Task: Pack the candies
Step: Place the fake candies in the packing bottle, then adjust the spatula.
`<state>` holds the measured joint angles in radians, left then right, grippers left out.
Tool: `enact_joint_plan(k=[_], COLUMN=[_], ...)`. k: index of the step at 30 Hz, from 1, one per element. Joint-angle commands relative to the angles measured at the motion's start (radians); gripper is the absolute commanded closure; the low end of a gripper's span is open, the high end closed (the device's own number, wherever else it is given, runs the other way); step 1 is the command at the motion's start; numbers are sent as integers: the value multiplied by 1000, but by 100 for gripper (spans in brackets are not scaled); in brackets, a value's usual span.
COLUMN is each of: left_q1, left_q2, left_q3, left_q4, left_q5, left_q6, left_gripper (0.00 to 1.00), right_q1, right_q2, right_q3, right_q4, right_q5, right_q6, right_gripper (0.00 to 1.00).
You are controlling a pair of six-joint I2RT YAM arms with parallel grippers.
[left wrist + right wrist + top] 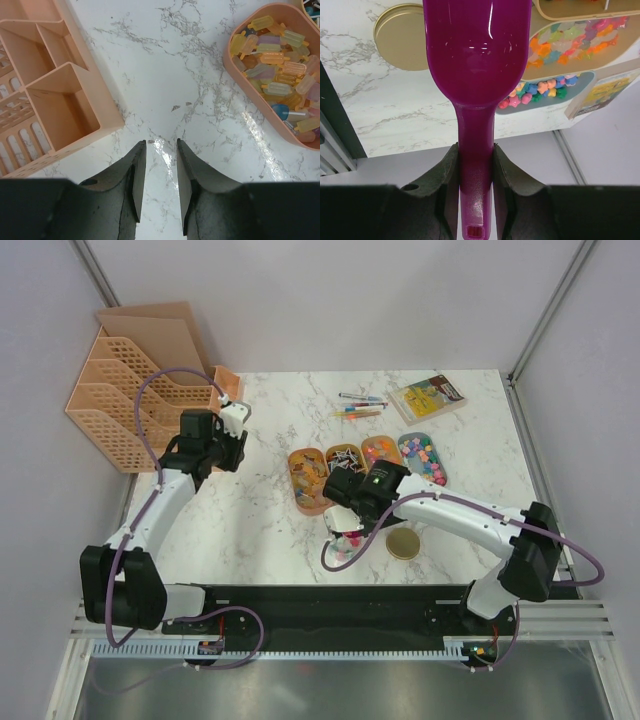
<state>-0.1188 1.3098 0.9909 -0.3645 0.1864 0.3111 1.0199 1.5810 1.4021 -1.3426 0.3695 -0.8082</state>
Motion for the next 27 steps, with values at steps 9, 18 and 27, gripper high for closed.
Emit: enact_joint_plan(k=[9, 18, 27], left_q1=[4, -59, -177], left_q2=[-44, 155, 339], left_q3=[46, 273, 443], left_q4=[-30, -163, -194], left_q5=[279, 931, 949], left_q6=[-150, -302, -325], left_gripper=[61, 65, 98], right_q1=[16, -224, -248], right_q2=[-85, -21, 40], right_q3=[24, 195, 351], right_q4=[-116, 60, 97], right_q5=[62, -238, -271], right_q6=[27, 201, 227], right_gripper=[100, 100, 100])
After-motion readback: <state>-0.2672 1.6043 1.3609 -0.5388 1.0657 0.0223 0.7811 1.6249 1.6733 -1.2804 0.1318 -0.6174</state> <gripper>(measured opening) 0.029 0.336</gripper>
